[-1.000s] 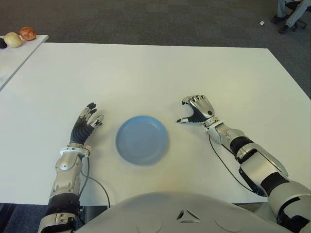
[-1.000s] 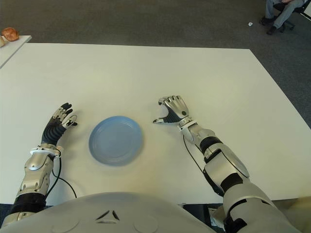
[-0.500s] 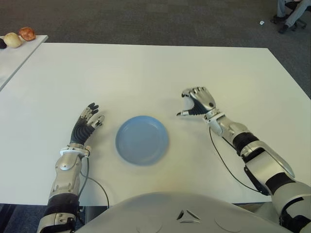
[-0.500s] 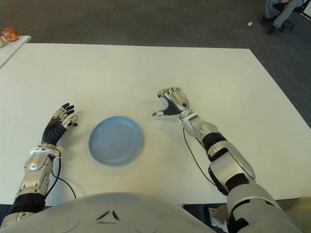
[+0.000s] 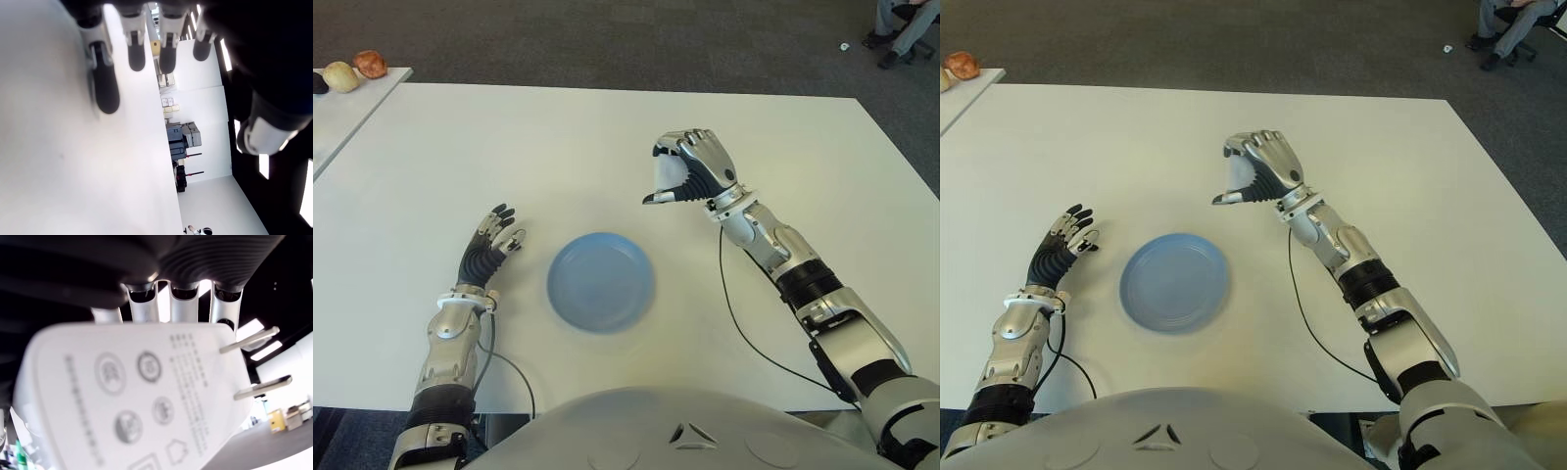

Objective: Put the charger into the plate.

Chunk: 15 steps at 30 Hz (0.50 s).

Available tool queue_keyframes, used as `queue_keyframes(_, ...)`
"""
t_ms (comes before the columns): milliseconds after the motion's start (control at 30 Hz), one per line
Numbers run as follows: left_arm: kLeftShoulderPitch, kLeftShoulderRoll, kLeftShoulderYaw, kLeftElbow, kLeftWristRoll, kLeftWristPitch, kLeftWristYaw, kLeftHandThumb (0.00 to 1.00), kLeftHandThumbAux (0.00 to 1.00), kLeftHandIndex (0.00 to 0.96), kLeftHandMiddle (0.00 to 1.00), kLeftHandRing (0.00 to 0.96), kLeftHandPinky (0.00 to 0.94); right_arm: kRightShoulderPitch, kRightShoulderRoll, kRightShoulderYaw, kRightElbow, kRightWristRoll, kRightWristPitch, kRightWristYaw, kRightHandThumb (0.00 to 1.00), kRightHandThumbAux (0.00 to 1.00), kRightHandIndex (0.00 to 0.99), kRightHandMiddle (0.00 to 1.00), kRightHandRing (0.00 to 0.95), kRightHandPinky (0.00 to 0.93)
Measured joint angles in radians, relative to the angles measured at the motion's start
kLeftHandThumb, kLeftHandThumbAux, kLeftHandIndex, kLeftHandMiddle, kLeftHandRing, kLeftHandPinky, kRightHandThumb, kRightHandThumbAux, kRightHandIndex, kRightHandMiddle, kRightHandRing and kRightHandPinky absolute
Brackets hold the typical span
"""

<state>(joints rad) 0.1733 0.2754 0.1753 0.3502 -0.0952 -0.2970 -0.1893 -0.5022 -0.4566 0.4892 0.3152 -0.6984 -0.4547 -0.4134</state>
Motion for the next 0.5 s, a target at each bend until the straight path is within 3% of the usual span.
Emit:
queue_keyframes(233, -0.052, -0.021, 0.002, 0.062, -0.006, 0.011, 0.015, 0.0, 0.579, 0.026, 0.094, 0.093, 0.11, 0.076, 0.095, -0.001, -0.28, 0.026, 0.129, 0.23, 0.004, 0.884, 0.787, 0.894, 0.885, 0.88)
queue_keyframes(500, -0.081, -0.04, 0.003, 0.089, -0.007, 0.012, 0.019, 0.0, 0.57, 0.018, 0.084, 0.083, 0.111, 0.086, 0.175, -0.005, -0.39, 0.029, 0.229, 0.391, 0.05, 0.88, 0.78, 0.887, 0.878, 0.875)
